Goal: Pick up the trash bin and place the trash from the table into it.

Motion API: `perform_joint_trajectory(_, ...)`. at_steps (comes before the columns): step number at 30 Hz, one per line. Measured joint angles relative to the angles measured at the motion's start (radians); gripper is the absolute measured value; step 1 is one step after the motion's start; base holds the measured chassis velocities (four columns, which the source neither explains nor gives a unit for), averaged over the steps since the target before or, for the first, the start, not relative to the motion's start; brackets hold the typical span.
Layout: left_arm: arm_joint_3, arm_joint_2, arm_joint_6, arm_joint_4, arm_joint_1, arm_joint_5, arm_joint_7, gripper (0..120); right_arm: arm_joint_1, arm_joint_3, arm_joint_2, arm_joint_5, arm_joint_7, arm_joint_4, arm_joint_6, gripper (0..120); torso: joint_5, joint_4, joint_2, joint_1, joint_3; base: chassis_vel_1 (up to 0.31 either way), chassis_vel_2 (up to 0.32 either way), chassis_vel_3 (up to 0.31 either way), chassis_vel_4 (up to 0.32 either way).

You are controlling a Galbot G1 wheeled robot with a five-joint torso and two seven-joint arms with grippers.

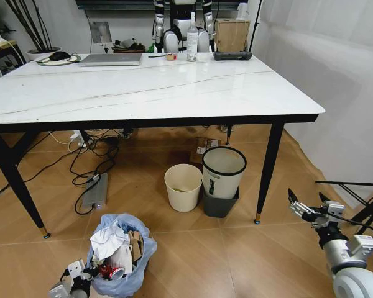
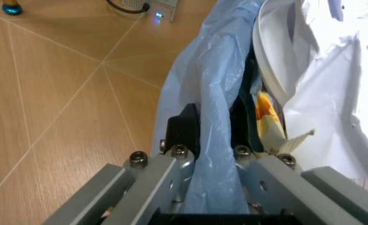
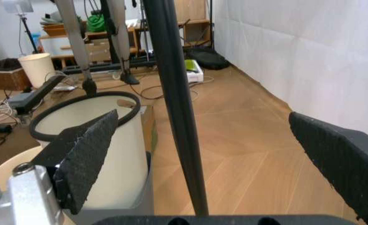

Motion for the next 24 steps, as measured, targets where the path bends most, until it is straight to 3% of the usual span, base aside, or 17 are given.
perform_joint_trajectory(24, 0.005, -0.007, 0.006, 0.044, -0.036, -0.01, 0.003, 1, 0.0, 0.0, 0.0, 0.0, 0.0, 0.0, 0.0, 100, 0.0, 0.0, 0.008, 0.003, 0.005, 0.0, 0.0, 0.0, 0.0)
